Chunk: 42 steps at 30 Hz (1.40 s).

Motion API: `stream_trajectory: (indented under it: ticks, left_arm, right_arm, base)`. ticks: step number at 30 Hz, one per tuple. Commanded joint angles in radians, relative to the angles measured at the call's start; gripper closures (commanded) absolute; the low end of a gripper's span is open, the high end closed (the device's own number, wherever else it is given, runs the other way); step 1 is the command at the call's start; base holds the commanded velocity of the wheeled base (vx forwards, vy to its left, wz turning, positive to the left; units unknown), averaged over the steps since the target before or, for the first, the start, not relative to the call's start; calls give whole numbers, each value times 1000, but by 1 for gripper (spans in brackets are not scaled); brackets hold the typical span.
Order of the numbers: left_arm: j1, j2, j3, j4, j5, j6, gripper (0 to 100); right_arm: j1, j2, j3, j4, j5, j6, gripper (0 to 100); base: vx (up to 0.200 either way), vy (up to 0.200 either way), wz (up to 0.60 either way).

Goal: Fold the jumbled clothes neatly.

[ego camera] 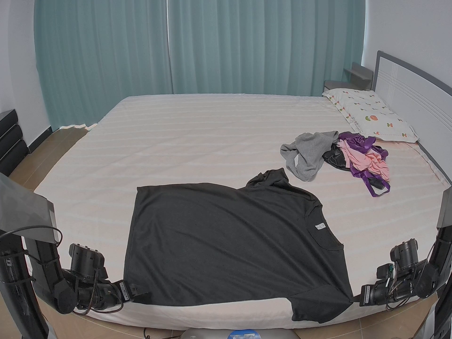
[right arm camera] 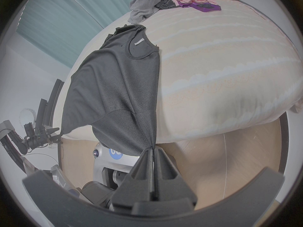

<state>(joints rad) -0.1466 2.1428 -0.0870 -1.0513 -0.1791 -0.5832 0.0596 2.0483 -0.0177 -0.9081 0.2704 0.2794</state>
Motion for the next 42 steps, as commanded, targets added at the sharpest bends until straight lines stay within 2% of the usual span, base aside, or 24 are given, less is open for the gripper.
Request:
stream_trajectory:
  ticks: [1, 10, 23, 42]
  left_arm:
    - [-1, 40, 3, -35, 1, 0, 100]
    - [22, 80, -7, -73, 55, -3, 100]
    - [85, -70, 67, -69, 56, 6, 100]
    - [171, -138, 70, -52, 58, 69, 100]
  right_arm:
    - [2, 1, 5, 0, 1, 0, 100]
    - [0, 0, 5, -2, 1, 0, 100]
    - [-3, -28, 18, 0, 9, -2, 100]
    - [-7, -79, 18, 38, 23, -17, 100]
  base:
    - [0, 0, 0]
    - [0, 0, 0]
    - [0, 0, 0]
    - [0, 0, 0]
